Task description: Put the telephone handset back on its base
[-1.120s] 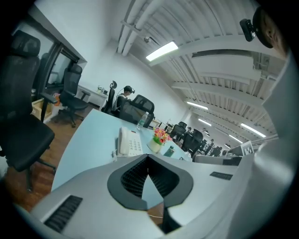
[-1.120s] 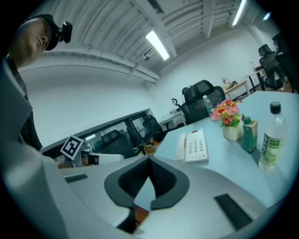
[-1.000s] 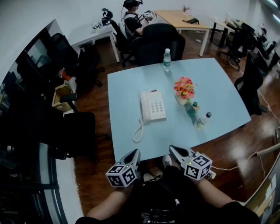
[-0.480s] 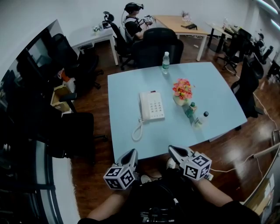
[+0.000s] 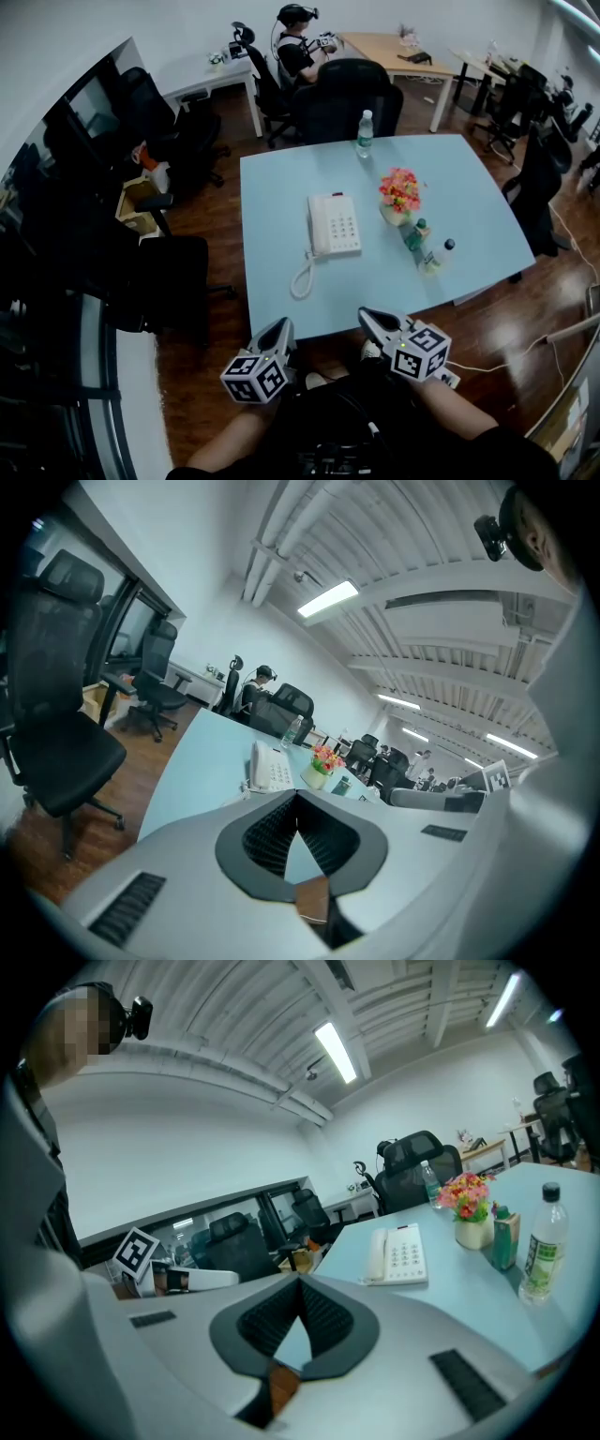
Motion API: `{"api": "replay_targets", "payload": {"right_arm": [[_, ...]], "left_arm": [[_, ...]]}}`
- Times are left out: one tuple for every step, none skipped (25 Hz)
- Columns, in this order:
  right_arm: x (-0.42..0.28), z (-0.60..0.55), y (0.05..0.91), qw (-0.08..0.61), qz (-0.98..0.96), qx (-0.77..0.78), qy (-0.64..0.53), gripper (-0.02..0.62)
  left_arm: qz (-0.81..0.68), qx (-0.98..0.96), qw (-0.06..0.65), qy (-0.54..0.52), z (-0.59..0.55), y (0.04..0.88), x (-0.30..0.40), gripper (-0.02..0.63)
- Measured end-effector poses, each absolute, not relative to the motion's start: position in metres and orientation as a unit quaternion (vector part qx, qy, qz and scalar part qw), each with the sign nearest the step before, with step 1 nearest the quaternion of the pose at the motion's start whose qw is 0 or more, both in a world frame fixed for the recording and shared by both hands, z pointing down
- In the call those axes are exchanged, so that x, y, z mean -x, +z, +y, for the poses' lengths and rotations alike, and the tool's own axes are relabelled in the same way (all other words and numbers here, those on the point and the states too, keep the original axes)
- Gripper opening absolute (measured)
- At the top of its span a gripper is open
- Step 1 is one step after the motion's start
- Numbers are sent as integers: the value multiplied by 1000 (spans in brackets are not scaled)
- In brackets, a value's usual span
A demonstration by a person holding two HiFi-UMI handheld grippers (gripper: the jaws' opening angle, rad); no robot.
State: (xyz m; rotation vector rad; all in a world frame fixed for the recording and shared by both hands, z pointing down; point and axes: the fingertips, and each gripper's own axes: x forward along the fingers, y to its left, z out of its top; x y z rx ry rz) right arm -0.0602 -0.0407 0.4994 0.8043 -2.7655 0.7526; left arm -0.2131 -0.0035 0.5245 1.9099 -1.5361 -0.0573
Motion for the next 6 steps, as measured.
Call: {"api": "replay_targets", "payload": {"right_arm": [[61, -41, 500, 82, -926, -269, 252, 9], [62, -42, 501, 80, -926, -269, 253, 9], [62, -43, 502, 79, -926, -269, 253, 9], [63, -44, 502, 78, -926, -269, 253, 9], [63, -45, 503, 77, -926, -270, 254, 9], [64, -45, 503, 77, -926, -270, 254, 9]], "left_arm": [[-587, -735, 338, -18, -4, 525, 213, 0], [-586, -736, 338, -16, -5, 526, 213, 0], [-586, -736, 338, -16, -6, 526, 213, 0], [-586, -736, 338, -16, -6, 526, 213, 1], [-586, -736, 338, -17, -7, 525, 213, 0], [-586, -736, 337, -19, -8, 525, 213, 0]]}}
